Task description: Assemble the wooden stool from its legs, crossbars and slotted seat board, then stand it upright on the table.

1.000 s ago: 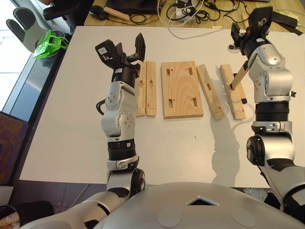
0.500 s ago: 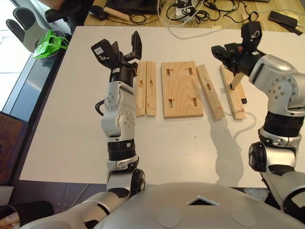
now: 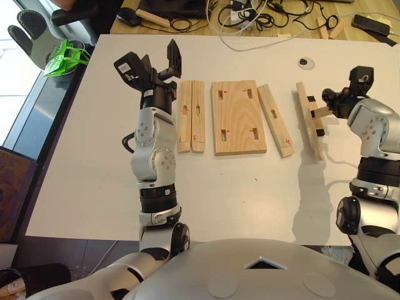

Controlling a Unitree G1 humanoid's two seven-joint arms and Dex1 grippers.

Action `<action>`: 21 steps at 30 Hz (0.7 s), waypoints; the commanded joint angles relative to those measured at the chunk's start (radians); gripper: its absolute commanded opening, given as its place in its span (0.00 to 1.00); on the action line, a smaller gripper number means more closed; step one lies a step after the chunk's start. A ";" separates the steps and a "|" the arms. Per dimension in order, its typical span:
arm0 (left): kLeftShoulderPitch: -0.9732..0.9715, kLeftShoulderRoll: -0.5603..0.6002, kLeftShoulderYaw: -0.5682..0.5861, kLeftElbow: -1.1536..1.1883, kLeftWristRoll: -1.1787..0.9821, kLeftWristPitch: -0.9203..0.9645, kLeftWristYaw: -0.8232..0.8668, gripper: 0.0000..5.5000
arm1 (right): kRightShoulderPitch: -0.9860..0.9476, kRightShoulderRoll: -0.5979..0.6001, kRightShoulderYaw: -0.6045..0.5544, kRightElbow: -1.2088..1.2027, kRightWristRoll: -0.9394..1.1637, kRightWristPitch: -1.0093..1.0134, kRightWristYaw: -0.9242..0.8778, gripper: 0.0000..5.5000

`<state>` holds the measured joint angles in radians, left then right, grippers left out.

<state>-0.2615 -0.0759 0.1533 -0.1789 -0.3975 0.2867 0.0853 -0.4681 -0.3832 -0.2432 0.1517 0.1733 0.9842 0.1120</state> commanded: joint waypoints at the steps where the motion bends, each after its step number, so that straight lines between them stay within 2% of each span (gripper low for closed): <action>1: 0.000 -0.033 -0.003 0.003 -0.008 -0.002 0.011 0.76 | -0.029 -0.050 0.029 0.105 -0.015 -0.093 0.063 0.48; 6: 0.002 -0.031 -0.003 0.006 -0.009 -0.005 0.013 0.76 | -0.092 -0.011 0.072 0.031 -0.002 -0.160 0.101 0.48; 11: -0.001 -0.031 -0.006 0.012 -0.012 -0.005 0.012 0.76 | -0.112 0.039 0.113 0.003 0.006 -0.056 0.085 0.48; 16: 0.000 -0.029 -0.006 0.010 -0.013 -0.003 0.011 0.76 | -0.106 0.054 0.120 0.050 -0.012 -0.024 0.058 0.63; 21: 0.001 -0.026 -0.007 0.006 -0.014 0.001 0.010 0.76 | -0.106 0.075 0.091 0.110 0.005 -0.003 0.042 0.64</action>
<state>-0.2627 -0.0757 0.1533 -0.1744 -0.4059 0.2856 0.0937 -0.5618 -0.3203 -0.1330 0.2417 0.1703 0.9589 0.1635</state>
